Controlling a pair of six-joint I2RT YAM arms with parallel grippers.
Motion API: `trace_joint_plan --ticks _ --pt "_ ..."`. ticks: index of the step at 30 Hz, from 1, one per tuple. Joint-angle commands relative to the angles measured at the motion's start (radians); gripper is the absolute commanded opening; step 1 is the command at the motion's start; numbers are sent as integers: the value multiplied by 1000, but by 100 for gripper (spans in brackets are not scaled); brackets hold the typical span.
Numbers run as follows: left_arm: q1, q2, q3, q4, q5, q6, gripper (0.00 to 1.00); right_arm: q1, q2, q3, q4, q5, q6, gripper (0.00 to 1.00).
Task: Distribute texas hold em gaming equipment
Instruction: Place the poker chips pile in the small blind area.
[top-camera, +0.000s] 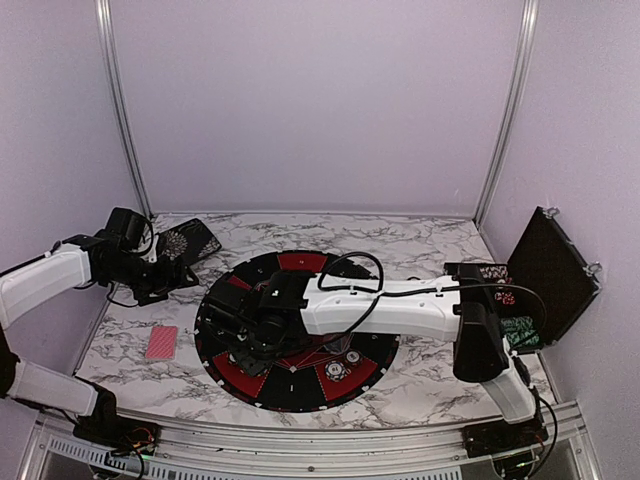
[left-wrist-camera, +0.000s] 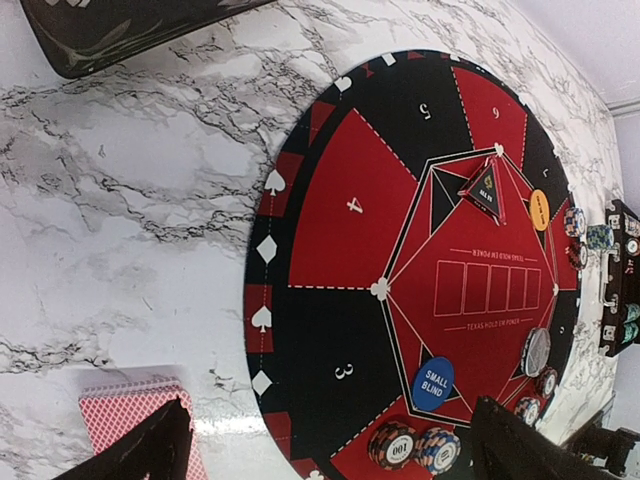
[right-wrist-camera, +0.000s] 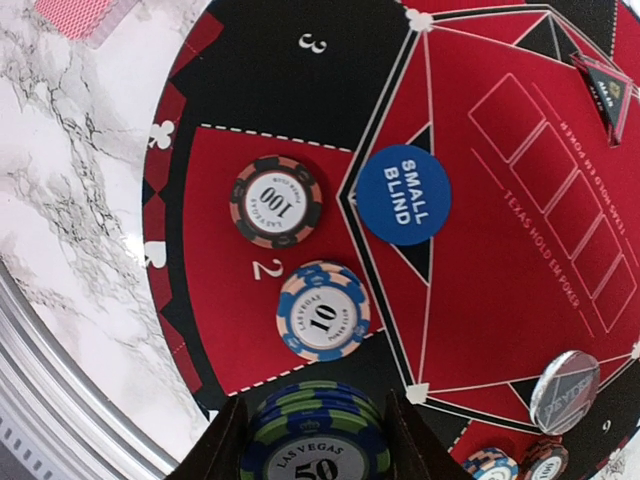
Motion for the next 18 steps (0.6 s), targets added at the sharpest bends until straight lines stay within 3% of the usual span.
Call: trace_joint_plan --ticks 1,18 --pt "12 21 -7 6 -2 10 99 26 54 87 -15 -23 -20 40" --pt "24 45 15 24 14 12 99 54 193 217 8 -76 -113 40"
